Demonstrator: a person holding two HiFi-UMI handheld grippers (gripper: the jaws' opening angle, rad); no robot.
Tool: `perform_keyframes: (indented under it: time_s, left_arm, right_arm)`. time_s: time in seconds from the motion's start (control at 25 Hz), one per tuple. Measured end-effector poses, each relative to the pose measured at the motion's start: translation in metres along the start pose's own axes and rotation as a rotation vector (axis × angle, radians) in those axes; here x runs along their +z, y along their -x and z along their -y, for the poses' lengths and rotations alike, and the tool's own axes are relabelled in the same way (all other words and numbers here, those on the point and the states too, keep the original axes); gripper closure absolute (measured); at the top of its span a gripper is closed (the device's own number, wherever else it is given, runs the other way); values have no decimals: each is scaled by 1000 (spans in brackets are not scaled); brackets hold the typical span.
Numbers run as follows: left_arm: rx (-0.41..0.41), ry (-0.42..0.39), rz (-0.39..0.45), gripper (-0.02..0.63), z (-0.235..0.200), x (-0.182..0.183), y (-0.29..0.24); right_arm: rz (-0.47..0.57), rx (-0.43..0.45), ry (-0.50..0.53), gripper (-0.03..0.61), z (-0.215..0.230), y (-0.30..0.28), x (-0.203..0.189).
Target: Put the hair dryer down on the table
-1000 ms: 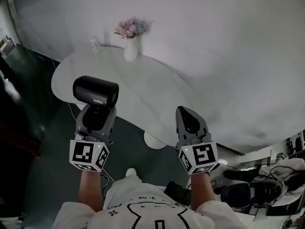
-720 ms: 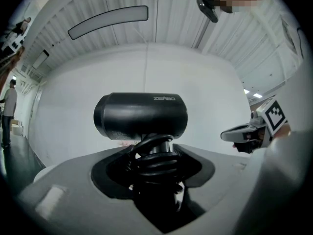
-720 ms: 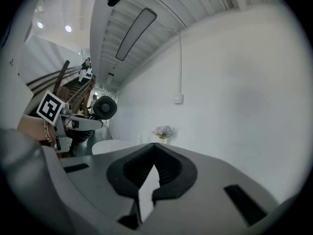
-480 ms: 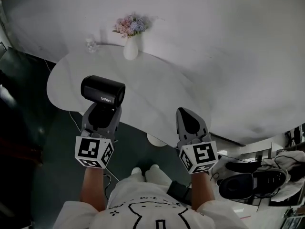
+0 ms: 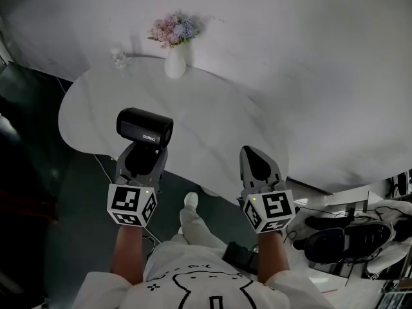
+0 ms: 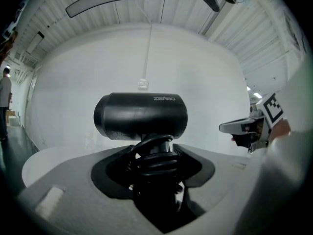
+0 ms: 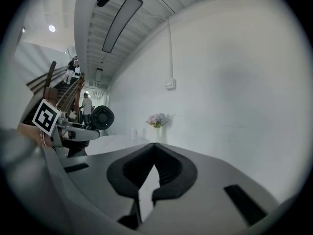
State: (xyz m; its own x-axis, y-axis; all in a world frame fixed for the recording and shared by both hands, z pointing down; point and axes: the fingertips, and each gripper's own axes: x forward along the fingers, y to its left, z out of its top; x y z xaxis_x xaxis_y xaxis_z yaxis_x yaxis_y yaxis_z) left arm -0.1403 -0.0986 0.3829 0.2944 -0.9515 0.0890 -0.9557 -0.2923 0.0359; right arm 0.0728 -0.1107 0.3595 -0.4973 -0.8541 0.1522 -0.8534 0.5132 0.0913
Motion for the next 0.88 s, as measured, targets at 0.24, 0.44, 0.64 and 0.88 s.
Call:
perform_keyframes:
  time_s: [0.24,0.44,0.64,0.88]
  left_arm:
    - [14,5,-67,367,-19,-12,-47]
    - [6,7,-123,367,-40,-22,-96]
    - [-1,3,-188,367,-53,-35,-137]
    - [-21,22,-293,367,-70,-63,-179]
  right_arm:
    - [-21,19,-23,583,22,-48,-1]
    - [-41,20,-47,583,46,-98,-3]
    - [-64,28,-80,583,66,-136,-7]
    - [-91,30,-115,583,84,-175,-16]
